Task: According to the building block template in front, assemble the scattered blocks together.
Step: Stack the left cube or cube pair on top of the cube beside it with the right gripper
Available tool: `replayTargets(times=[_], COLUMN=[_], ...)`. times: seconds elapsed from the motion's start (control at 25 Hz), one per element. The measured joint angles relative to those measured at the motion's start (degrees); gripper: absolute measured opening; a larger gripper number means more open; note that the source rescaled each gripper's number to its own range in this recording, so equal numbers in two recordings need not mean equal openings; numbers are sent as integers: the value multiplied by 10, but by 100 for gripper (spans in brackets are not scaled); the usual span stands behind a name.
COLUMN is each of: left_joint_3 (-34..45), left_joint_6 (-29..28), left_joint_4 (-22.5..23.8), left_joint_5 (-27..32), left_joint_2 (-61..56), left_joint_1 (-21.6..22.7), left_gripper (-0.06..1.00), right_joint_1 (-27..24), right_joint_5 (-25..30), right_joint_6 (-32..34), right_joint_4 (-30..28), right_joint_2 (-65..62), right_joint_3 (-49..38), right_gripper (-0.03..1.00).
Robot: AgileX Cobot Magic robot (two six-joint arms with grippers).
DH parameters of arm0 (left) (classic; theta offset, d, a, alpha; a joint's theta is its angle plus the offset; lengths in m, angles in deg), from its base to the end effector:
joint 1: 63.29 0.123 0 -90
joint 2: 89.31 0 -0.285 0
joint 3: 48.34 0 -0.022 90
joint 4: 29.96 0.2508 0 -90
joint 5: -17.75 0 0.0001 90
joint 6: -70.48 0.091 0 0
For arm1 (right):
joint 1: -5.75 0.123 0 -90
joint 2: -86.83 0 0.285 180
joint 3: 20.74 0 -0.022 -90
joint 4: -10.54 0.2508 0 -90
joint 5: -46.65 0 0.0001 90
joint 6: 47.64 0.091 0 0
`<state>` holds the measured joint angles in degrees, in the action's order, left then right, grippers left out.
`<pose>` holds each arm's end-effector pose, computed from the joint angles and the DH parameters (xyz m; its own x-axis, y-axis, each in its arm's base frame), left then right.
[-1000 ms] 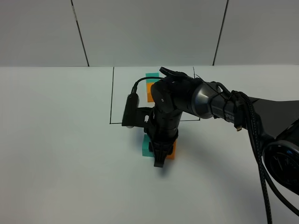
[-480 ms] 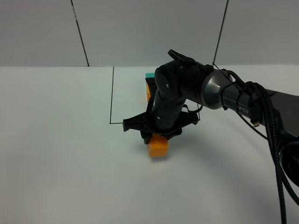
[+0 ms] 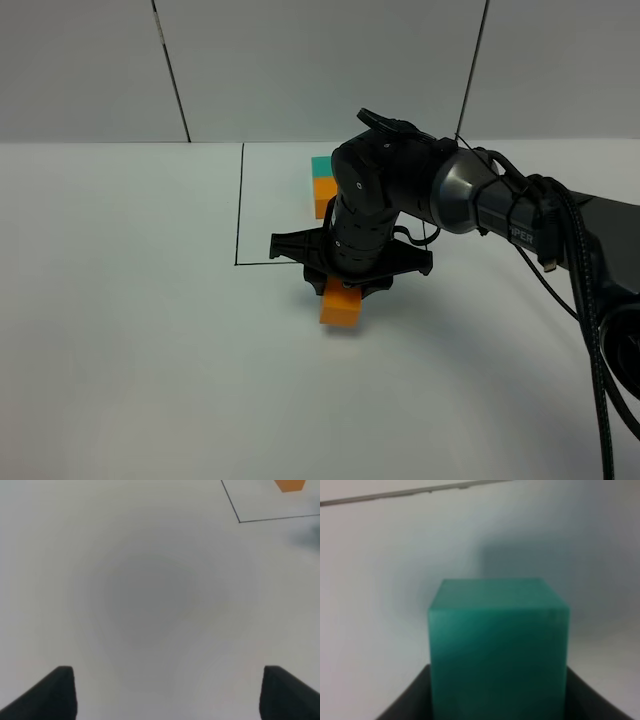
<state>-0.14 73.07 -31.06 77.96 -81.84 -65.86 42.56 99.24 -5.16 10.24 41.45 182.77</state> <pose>-0.0061 -0.0012 0.2799 -0.4336 0.0551 -0.8994 0.0753 0.9969 0.0248 0.3745 0.2798 0.1687 -0.9710 0.1139 -0.2103 0.0747 0.9797 0.1859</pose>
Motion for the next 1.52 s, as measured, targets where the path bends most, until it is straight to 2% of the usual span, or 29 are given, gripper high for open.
replayTargets(times=[0.24, 1.52], left_joint_3=[0, 0], left_joint_6=[0, 0], left_joint_4=[0, 0], left_joint_5=[0, 0], left_joint_2=[0, 0], left_joint_1=[0, 0], left_gripper=[67, 67], right_joint_1=[9, 16], right_joint_5=[0, -13], right_joint_6=[2, 2], right_joint_4=[-30, -29], right_joint_2=[7, 52], right_joint_3=[0, 1], right_gripper=[2, 2])
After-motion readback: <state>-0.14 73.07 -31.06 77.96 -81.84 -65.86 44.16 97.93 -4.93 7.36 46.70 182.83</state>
